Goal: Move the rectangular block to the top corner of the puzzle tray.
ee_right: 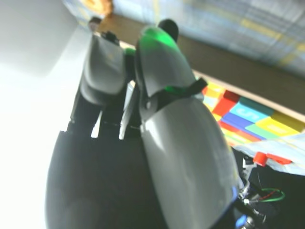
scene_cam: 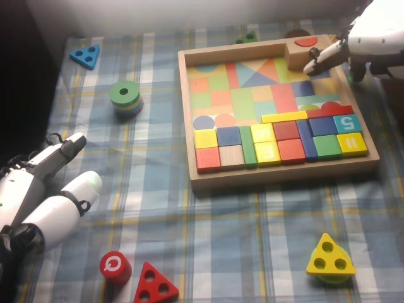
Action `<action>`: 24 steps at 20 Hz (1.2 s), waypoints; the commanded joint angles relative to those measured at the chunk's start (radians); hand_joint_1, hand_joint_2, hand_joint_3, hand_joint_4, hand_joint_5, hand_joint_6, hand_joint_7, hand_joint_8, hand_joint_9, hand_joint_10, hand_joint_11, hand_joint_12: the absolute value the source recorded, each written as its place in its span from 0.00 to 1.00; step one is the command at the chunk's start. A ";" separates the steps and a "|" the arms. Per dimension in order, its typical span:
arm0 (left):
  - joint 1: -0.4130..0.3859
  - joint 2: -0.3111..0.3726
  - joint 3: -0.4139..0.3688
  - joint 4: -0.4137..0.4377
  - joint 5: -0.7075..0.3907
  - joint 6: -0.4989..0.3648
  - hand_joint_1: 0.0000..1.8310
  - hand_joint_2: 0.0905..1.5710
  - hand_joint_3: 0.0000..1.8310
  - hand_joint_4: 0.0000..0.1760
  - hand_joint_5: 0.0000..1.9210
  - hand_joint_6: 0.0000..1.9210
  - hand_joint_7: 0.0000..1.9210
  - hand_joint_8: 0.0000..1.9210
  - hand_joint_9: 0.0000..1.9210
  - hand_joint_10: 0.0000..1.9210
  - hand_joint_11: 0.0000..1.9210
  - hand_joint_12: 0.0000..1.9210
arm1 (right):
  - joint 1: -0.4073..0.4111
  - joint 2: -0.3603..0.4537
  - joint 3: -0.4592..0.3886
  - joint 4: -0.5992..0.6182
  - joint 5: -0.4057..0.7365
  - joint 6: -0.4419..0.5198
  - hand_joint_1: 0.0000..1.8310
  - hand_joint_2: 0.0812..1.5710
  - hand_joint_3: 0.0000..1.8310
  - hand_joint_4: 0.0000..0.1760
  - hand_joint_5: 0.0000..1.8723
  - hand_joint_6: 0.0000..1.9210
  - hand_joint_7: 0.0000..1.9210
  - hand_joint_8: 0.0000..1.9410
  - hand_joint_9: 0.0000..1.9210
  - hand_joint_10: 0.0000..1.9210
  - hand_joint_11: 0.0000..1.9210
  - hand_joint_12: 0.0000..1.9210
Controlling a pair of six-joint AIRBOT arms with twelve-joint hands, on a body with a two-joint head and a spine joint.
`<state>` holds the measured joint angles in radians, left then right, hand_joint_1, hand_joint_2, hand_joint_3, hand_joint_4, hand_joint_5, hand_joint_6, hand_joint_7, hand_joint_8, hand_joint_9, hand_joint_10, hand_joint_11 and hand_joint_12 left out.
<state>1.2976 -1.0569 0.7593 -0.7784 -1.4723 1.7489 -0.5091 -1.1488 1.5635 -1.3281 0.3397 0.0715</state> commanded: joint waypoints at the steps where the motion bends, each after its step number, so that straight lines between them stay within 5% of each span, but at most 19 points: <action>1: -0.004 0.002 0.003 0.044 -0.106 -0.009 0.13 0.87 0.00 0.07 0.18 0.00 0.19 0.00 0.16 0.00 0.00 0.46 | 0.004 -0.002 0.010 0.026 0.013 -0.001 0.87 0.73 0.00 0.47 0.23 0.00 0.63 1.00 0.73 1.00 0.76 1.00; 2: -0.004 0.002 0.004 0.044 -0.106 -0.010 0.13 0.87 0.00 0.11 0.18 0.00 0.19 0.00 0.16 0.00 0.00 0.46 | 0.004 -0.003 0.017 0.026 0.013 0.002 0.88 0.73 0.00 0.36 0.23 0.00 0.63 1.00 0.73 1.00 0.76 1.00; 3: -0.004 0.001 0.003 0.044 -0.106 -0.010 0.13 0.87 0.00 0.16 0.18 0.00 0.19 0.00 0.16 0.01 0.00 0.48 | 0.004 -0.003 0.025 0.030 0.012 0.002 0.86 0.74 0.01 0.43 0.21 0.00 0.63 1.00 0.72 1.00 0.76 1.00; 4: -0.004 0.001 0.003 0.044 -0.106 -0.010 0.13 0.87 0.00 0.17 0.17 0.00 0.19 0.00 0.16 0.01 0.00 0.48 | 0.004 -0.003 0.035 0.032 0.012 0.002 0.87 0.74 0.00 0.40 0.21 0.00 0.61 1.00 0.72 1.00 0.75 1.00; 5: -0.004 0.001 0.003 0.044 -0.106 -0.010 0.14 0.87 0.00 0.13 0.18 0.00 0.20 0.00 0.17 0.01 0.00 0.50 | 0.004 -0.003 0.045 0.035 0.012 0.002 0.88 0.73 0.00 0.23 0.22 0.00 0.62 1.00 0.73 1.00 0.76 1.00; 6: -0.004 0.001 0.003 0.044 -0.106 -0.010 0.14 0.87 0.00 0.17 0.18 0.00 0.20 0.00 0.17 0.01 0.00 0.50 | 0.004 -0.003 0.057 0.036 0.012 0.002 0.88 0.73 0.00 0.18 0.21 0.00 0.63 1.00 0.73 1.00 0.77 1.00; 8: -0.004 0.001 0.003 0.044 -0.107 -0.010 0.13 0.86 0.00 0.21 0.18 0.00 0.20 0.00 0.17 0.01 0.00 0.51 | 0.004 -0.013 0.078 0.041 0.011 0.002 0.87 0.74 0.00 0.19 0.20 0.00 0.63 1.00 0.74 1.00 0.78 1.00; 9: -0.004 0.001 0.003 0.044 -0.107 -0.010 0.14 0.86 0.00 0.10 0.18 0.00 0.20 0.00 0.17 0.01 0.00 0.51 | 0.004 -0.019 0.086 0.045 0.011 0.002 0.89 0.73 0.00 0.13 0.20 0.00 0.62 1.00 0.73 1.00 0.78 1.00; 12: -0.004 0.001 0.003 0.044 -0.108 -0.011 0.14 0.86 0.00 0.11 0.18 0.00 0.20 0.00 0.18 0.01 0.00 0.53 | 0.004 -0.021 0.078 0.046 0.012 0.002 0.89 0.74 0.00 0.24 0.21 0.00 0.62 1.00 0.73 1.00 0.77 1.00; 13: -0.004 0.001 0.003 0.044 -0.107 -0.011 0.12 0.86 0.00 0.20 0.17 0.00 0.20 0.00 0.17 0.01 0.00 0.53 | 0.004 -0.021 0.064 0.046 0.013 0.002 0.89 0.73 0.00 0.12 0.21 0.00 0.62 1.00 0.72 1.00 0.76 1.00; 15: -0.004 0.001 0.003 0.044 -0.107 -0.011 0.12 0.86 0.00 0.14 0.18 0.00 0.20 0.00 0.17 0.01 0.00 0.51 | 0.004 -0.020 0.044 0.046 0.013 0.002 0.89 0.73 0.00 0.06 0.21 0.00 0.62 1.00 0.71 1.00 0.75 1.00; 20: -0.003 0.000 0.003 0.043 -0.107 -0.011 0.13 0.87 0.00 0.09 0.18 0.00 0.20 0.00 0.17 0.01 0.00 0.49 | 0.007 0.024 -0.023 0.046 0.023 0.002 0.90 0.73 0.00 0.06 0.22 0.00 0.65 1.00 0.73 1.00 0.76 1.00; 21: -0.003 0.001 0.003 0.043 -0.107 -0.011 0.13 0.87 0.00 0.09 0.18 0.00 0.20 0.00 0.17 0.01 0.00 0.49 | 0.007 0.037 -0.042 0.046 0.028 0.002 0.91 0.73 0.00 0.00 0.23 0.00 0.66 1.00 0.74 1.00 0.77 1.00; 23: -0.003 0.001 0.003 0.043 -0.107 -0.011 0.12 0.87 0.00 0.11 0.18 0.00 0.20 0.00 0.17 0.00 0.00 0.49 | 0.008 0.065 -0.078 0.047 0.031 0.002 0.91 0.73 0.00 0.05 0.23 0.00 0.66 1.00 0.75 1.00 0.78 1.00; 24: -0.003 0.000 0.003 0.042 -0.108 -0.011 0.13 0.87 0.00 0.11 0.18 0.00 0.20 0.00 0.17 0.01 0.00 0.49 | 0.012 0.083 -0.098 0.052 0.032 0.002 0.92 0.73 0.00 0.07 0.22 0.00 0.65 1.00 0.73 1.00 0.59 0.96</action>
<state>1.2976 -1.0569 0.7593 -0.7788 -1.4723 1.7477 -0.5121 -1.0641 1.4616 -1.3071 0.3496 0.0795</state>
